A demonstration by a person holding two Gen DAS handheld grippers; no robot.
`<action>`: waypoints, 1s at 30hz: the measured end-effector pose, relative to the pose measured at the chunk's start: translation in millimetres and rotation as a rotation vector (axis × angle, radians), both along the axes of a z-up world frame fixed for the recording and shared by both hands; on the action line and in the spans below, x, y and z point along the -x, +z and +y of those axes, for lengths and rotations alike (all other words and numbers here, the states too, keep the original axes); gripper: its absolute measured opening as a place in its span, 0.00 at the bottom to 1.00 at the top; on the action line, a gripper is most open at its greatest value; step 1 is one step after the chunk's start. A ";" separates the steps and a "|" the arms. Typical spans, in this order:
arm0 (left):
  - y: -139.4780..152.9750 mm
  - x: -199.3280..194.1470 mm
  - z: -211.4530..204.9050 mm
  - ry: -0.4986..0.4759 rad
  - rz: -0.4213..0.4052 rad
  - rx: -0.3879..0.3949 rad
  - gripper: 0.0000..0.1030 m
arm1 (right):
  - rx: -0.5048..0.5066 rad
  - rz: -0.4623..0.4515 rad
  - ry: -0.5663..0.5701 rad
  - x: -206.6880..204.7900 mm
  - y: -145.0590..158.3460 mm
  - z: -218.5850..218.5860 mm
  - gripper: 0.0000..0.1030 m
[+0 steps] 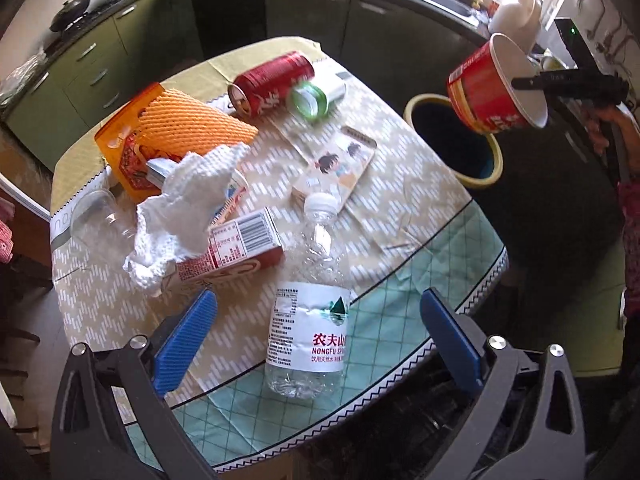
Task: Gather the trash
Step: 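Carry the paper cup over the bin and open the right gripper while the left gripper grasps the water bottle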
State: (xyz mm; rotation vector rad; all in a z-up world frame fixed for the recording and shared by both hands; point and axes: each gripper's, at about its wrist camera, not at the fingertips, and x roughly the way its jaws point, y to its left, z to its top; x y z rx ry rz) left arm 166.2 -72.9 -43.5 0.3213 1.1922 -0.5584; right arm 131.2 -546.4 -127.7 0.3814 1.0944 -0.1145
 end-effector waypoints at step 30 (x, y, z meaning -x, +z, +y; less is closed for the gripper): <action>-106.6 -25.2 -42.9 -0.086 0.287 -0.308 0.60 | -0.109 0.209 -0.097 -39.5 -140.5 -66.7 0.05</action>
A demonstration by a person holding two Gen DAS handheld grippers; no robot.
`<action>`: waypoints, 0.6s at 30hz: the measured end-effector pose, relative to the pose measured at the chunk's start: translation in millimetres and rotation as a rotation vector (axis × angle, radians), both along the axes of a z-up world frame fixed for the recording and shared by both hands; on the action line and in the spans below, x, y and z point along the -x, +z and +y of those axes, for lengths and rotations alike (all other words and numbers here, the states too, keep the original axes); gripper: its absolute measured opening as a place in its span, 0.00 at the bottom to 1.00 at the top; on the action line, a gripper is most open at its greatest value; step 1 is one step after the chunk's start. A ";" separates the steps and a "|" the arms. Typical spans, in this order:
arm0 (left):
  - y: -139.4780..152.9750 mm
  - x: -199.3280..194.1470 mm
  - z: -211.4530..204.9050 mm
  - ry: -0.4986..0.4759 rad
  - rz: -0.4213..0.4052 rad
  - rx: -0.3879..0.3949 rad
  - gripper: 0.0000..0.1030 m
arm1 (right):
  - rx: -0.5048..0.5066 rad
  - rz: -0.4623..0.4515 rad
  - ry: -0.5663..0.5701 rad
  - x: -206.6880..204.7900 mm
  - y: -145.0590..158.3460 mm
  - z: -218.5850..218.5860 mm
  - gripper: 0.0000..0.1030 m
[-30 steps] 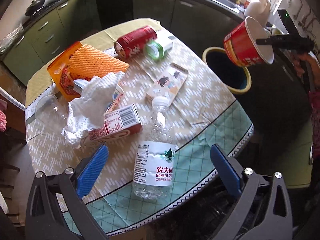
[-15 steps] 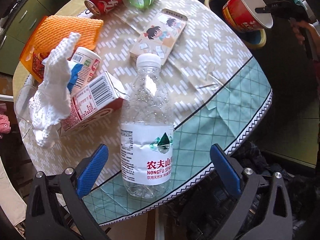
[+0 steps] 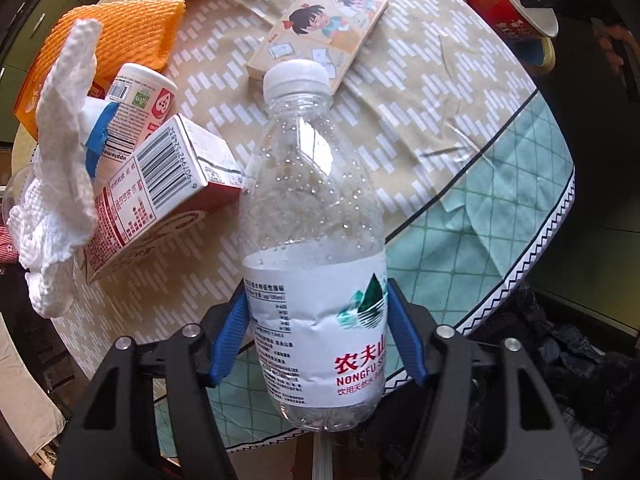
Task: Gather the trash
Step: 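Carry the paper cup over the bin and open the right gripper while the left gripper grasps the water bottle, then move the water bottle over the bin and open the left gripper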
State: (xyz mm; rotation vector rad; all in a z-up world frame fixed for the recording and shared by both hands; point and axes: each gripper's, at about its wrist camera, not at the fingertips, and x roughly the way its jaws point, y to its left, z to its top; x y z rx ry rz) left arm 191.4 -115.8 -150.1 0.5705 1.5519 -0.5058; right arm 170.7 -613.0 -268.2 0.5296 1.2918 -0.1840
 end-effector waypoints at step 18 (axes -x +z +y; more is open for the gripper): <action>81.7 9.8 -64.1 -0.142 -0.128 0.197 0.59 | 0.008 -0.165 -0.043 26.5 52.8 -13.6 0.23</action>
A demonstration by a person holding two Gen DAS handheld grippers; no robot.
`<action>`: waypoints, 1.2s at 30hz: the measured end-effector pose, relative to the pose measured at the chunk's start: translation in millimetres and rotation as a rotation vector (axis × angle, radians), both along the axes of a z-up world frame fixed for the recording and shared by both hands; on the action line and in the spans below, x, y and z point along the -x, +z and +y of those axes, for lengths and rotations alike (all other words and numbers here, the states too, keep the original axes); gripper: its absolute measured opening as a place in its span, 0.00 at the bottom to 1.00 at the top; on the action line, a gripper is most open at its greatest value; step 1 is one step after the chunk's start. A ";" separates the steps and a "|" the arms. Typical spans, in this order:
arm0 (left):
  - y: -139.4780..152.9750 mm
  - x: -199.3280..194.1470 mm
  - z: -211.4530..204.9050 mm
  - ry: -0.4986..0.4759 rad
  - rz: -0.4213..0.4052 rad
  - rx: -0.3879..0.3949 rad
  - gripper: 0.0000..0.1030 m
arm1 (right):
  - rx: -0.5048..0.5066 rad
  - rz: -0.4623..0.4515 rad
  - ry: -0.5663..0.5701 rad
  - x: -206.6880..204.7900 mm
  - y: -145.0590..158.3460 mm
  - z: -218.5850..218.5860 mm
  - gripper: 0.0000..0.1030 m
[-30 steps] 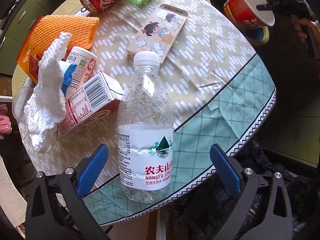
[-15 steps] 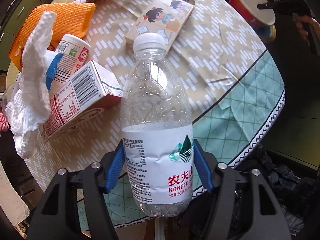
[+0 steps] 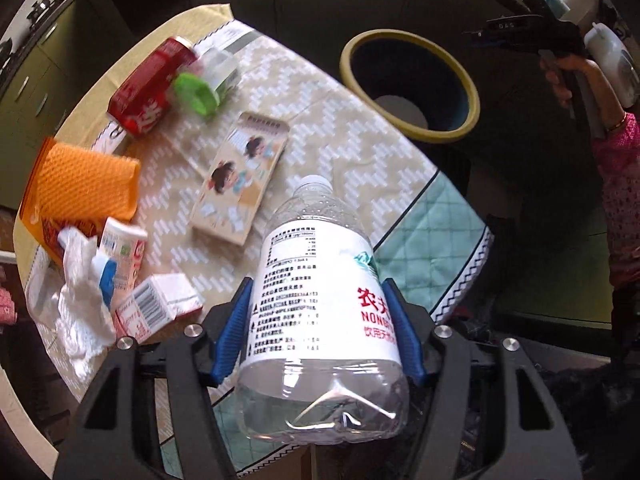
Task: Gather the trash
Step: 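Move the water bottle over the bin and open the left gripper, then grasp the green-lidded plastic jar with the right gripper while the left gripper approaches the cartoon box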
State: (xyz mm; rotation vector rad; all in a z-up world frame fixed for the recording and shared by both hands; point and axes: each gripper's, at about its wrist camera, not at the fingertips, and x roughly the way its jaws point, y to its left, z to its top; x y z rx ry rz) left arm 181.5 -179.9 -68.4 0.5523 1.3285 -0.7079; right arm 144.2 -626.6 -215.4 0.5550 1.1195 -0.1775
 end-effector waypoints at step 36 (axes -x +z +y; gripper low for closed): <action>-24.1 -75.9 -98.8 -0.034 -0.031 -0.053 0.85 | 0.072 -0.098 0.191 39.7 48.3 33.5 0.22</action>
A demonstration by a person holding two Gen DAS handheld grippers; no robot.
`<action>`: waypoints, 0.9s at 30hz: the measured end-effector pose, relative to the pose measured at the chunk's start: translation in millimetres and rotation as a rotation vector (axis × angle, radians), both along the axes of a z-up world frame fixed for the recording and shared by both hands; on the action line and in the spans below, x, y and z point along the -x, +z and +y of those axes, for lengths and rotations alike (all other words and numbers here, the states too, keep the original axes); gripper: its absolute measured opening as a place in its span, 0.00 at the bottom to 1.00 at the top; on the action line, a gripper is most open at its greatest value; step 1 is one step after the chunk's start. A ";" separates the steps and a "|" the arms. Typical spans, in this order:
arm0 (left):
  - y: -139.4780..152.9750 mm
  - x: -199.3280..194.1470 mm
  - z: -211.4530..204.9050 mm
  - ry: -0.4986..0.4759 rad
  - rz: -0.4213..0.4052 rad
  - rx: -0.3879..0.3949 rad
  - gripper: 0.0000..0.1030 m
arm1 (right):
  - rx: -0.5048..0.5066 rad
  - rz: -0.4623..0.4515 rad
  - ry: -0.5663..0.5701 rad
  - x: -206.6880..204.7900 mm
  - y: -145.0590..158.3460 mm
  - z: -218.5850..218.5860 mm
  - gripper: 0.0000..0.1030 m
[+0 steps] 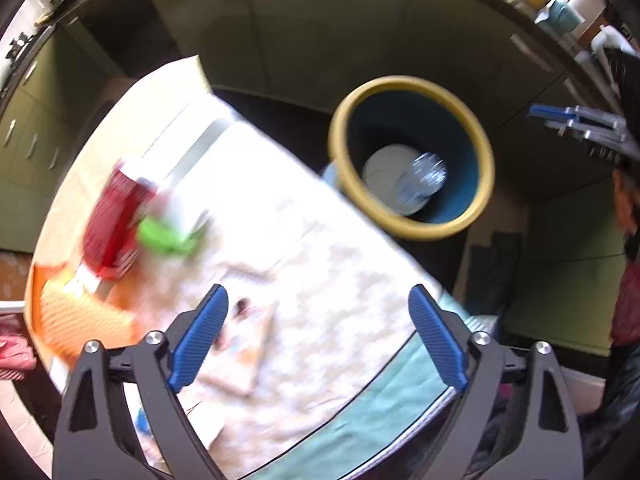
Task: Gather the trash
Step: 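Grasp the green-lidded plastic jar with the right gripper while the left gripper approaches the cartoon box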
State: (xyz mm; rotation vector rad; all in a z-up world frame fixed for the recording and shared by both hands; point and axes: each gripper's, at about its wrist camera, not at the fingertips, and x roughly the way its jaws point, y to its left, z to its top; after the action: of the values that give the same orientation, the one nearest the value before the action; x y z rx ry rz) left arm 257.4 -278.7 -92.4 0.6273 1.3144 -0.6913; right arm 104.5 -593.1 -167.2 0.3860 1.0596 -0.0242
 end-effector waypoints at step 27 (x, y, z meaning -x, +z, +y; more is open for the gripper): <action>-103.8 -17.2 65.6 -0.097 0.081 -0.080 0.73 | 0.076 0.042 0.265 -120.8 15.0 146.4 0.32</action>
State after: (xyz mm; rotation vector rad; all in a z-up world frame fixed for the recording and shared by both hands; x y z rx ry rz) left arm 274.6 -213.0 -196.2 0.7387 1.3987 -0.7526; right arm 225.2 -446.7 -152.2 0.1744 1.1409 0.1642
